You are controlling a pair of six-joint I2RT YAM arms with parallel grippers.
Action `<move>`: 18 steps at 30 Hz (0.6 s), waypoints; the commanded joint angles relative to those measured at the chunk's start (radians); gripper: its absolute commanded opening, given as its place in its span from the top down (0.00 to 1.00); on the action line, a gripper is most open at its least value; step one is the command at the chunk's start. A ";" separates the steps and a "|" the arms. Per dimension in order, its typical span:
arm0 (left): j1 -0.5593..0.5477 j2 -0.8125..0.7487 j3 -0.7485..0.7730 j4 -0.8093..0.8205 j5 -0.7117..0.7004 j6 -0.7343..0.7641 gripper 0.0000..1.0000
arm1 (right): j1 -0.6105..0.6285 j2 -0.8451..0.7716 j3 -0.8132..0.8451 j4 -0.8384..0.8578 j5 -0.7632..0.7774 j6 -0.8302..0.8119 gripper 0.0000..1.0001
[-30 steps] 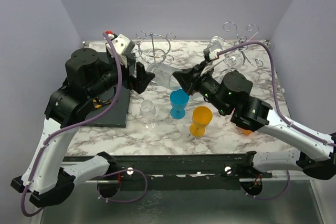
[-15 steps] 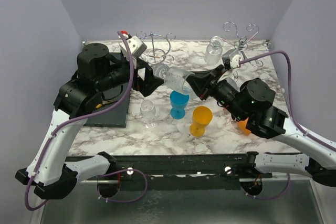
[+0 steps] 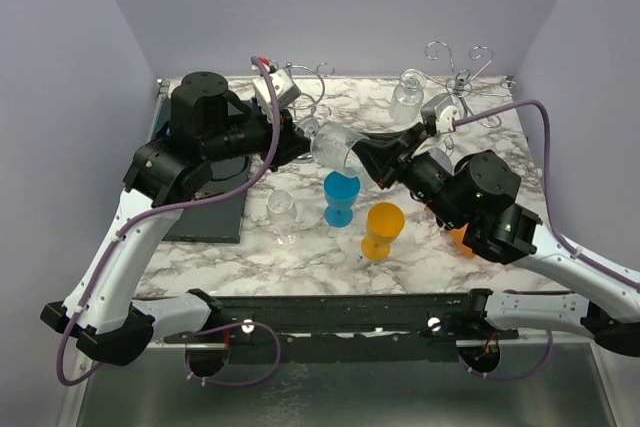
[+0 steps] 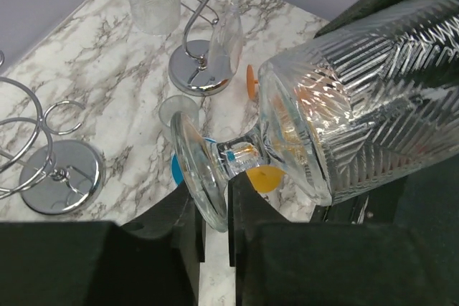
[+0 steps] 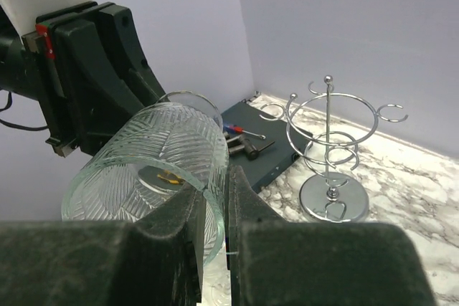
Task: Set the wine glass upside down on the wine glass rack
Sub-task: Turn the wine glass upside down at the wine rack.
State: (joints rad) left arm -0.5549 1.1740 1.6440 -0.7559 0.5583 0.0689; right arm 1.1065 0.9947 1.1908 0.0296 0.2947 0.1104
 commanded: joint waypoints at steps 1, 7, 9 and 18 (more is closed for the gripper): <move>0.001 0.025 0.057 0.018 0.021 0.046 0.94 | 0.013 0.012 -0.002 0.117 -0.073 0.004 0.99; 0.003 0.032 0.106 0.018 -0.014 0.195 1.00 | 0.014 -0.014 -0.023 0.038 -0.047 0.053 0.75; 0.002 0.025 0.103 0.018 -0.013 0.282 1.00 | 0.014 -0.035 -0.037 0.011 -0.045 0.077 0.61; 0.001 -0.003 0.051 0.084 -0.135 0.629 1.00 | 0.014 -0.054 0.058 -0.329 -0.125 0.147 0.00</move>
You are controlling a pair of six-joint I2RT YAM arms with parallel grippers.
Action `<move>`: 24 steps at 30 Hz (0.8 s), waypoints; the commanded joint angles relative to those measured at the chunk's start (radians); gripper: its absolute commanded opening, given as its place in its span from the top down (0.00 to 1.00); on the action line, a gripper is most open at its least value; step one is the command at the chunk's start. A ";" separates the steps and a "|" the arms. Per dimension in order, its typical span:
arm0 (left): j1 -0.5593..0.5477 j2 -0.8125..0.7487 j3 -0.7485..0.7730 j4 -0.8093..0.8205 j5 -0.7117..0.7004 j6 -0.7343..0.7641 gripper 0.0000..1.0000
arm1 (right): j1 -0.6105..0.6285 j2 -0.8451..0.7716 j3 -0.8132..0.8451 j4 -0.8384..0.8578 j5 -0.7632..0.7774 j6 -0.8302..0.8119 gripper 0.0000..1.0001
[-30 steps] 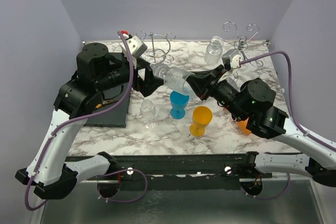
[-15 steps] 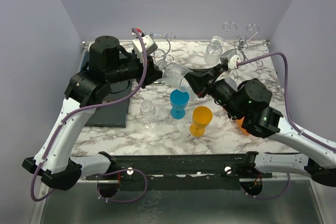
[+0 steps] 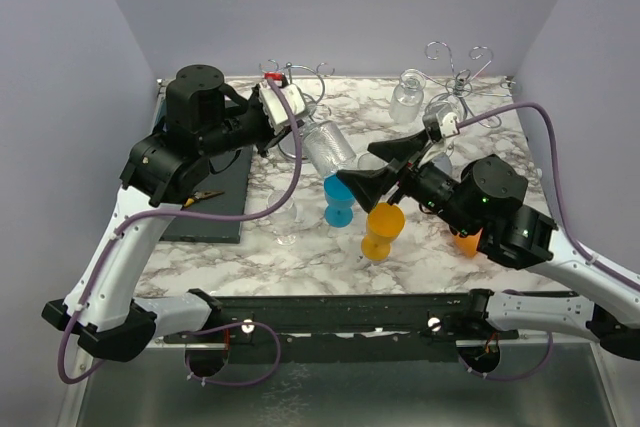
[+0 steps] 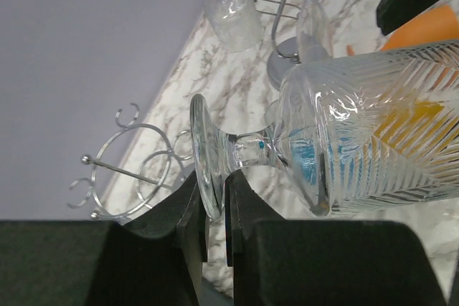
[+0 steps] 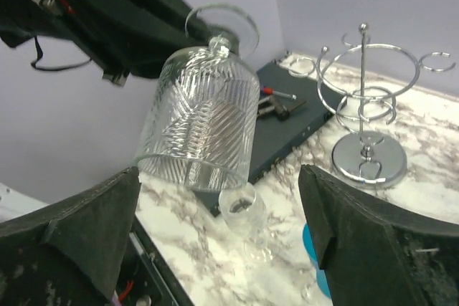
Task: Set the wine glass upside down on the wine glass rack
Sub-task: Turn the wine glass upside down at the wine rack.
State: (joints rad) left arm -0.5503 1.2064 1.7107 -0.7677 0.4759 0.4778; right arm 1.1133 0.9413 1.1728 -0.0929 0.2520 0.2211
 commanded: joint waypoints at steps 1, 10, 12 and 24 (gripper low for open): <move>-0.003 -0.049 -0.035 0.118 -0.053 0.259 1.00 | 0.006 0.007 0.108 -0.262 -0.099 0.036 0.00; -0.005 -0.160 -0.207 0.268 0.011 0.524 1.00 | 0.007 0.113 0.259 -0.310 -0.179 -0.011 0.00; -0.007 -0.176 -0.226 0.281 0.029 0.569 1.00 | 0.007 0.193 0.312 -0.338 -0.177 -0.023 0.00; -0.013 -0.270 -0.329 0.378 0.064 0.729 1.00 | 0.002 0.375 0.367 -0.335 -0.160 -0.031 0.00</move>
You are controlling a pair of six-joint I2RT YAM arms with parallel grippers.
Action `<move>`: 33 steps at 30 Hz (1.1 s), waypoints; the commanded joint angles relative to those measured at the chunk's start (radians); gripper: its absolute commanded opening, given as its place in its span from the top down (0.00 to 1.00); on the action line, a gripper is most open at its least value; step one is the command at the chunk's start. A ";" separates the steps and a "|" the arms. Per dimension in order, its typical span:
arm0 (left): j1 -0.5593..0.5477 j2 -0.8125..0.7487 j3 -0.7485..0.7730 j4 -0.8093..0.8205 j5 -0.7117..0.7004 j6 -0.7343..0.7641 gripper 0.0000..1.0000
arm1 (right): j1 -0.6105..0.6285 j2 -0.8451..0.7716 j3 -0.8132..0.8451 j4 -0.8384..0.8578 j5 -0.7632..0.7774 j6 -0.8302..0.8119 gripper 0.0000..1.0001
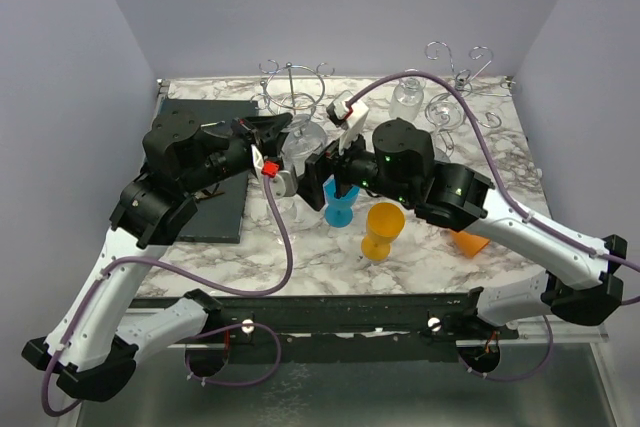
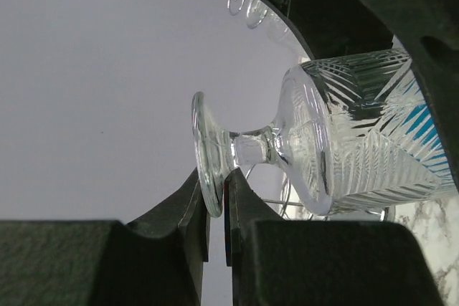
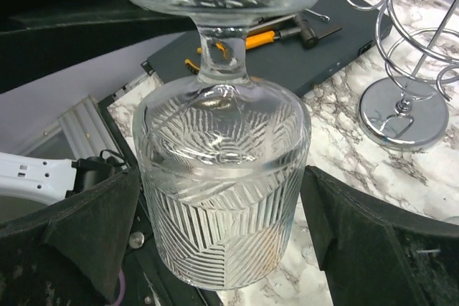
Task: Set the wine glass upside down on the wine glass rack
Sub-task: Turn the wine glass upside down at the wine rack.
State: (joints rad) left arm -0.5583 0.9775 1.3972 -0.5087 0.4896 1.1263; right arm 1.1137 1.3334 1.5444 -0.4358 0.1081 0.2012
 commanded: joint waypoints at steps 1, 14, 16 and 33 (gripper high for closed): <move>-0.005 -0.046 -0.019 0.127 0.052 0.081 1.00 | 0.002 -0.022 -0.026 0.032 -0.023 -0.011 0.00; -0.005 -0.075 -0.066 0.133 0.157 0.122 1.00 | -0.006 -0.142 -0.254 0.366 -0.074 -0.078 0.47; -0.005 -0.077 -0.075 0.134 0.194 0.129 1.00 | -0.006 -0.165 -0.293 0.424 -0.077 -0.095 0.48; -0.005 -0.036 -0.093 0.147 0.190 0.001 0.01 | -0.009 -0.476 -0.539 0.532 0.334 -0.281 1.00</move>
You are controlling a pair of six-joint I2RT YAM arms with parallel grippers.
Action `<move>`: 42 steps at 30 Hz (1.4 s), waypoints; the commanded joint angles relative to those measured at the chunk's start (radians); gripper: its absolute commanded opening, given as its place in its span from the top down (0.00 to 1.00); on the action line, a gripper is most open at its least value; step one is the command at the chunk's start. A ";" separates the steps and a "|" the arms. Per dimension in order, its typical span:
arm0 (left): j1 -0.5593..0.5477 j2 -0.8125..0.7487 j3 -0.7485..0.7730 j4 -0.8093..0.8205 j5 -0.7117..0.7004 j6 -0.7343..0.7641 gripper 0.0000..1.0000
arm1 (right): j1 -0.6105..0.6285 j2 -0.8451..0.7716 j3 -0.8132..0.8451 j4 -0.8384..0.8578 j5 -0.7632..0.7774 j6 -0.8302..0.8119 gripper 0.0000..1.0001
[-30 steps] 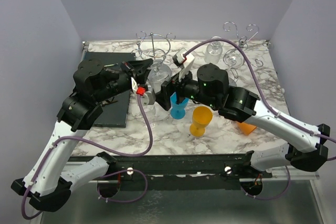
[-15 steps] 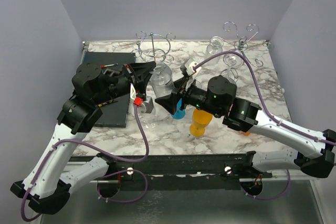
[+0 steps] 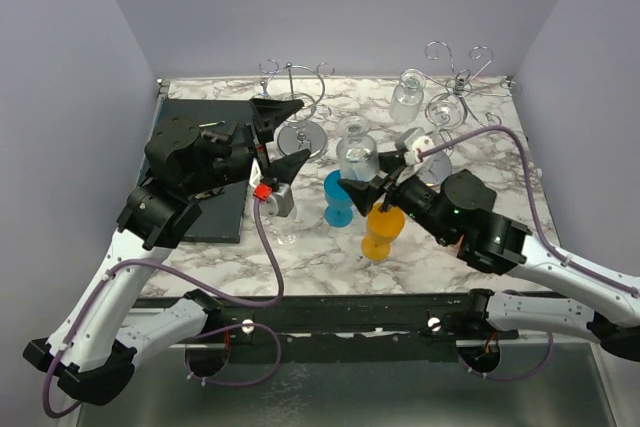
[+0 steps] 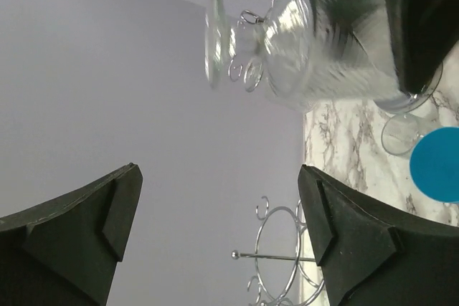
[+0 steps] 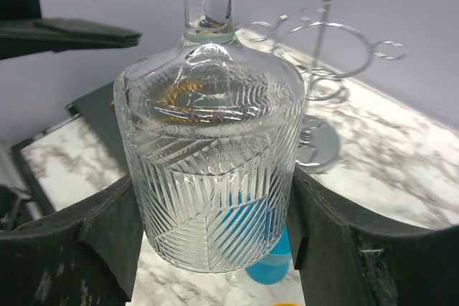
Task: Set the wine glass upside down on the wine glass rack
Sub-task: Turn the wine glass upside down at the wine rack.
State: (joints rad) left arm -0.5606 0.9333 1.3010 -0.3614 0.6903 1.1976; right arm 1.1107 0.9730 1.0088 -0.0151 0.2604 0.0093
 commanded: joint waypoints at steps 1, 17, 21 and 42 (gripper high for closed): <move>-0.002 0.011 0.003 -0.001 -0.023 -0.081 0.01 | -0.006 -0.148 -0.004 0.099 0.203 -0.102 1.00; -0.002 0.131 0.095 0.041 -0.145 -0.530 0.01 | -0.147 -0.074 0.067 0.153 0.478 -0.332 1.00; -0.002 0.138 0.094 0.058 -0.158 -0.558 0.01 | -0.422 0.051 0.237 -0.049 0.222 -0.149 1.00; -0.002 0.108 0.059 0.071 -0.151 -0.561 0.01 | -0.976 0.098 0.329 -0.135 0.024 0.053 1.00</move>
State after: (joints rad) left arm -0.5606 1.0676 1.3785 -0.3138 0.5480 0.6502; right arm 0.2241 1.0351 1.3182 -0.1188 0.3653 -0.0559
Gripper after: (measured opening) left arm 0.988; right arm 0.709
